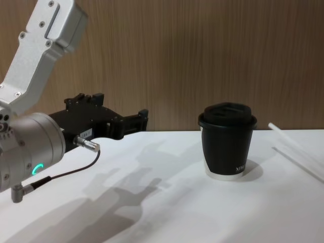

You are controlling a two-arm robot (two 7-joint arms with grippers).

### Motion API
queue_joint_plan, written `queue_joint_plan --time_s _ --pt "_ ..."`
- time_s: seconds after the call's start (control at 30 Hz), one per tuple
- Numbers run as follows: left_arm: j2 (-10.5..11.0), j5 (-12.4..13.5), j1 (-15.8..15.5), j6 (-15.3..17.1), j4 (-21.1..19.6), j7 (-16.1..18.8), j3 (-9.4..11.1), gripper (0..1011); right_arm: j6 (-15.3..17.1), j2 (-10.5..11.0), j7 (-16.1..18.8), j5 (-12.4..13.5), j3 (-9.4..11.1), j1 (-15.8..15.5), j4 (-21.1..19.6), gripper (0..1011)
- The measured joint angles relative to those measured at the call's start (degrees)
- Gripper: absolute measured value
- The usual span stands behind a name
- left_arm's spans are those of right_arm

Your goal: Pick up the straw with one hand, pass it to the other hand, and insert it into the cup.

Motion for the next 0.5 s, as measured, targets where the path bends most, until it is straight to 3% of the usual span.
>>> queue_joint_plan --time_s 0.5 --pt "0.00 0.00 0.00 0.00 0.00 0.00 0.00 1000 -10.85 -2.28 -0.36 -0.71 1.60 1.49 0.94 0"
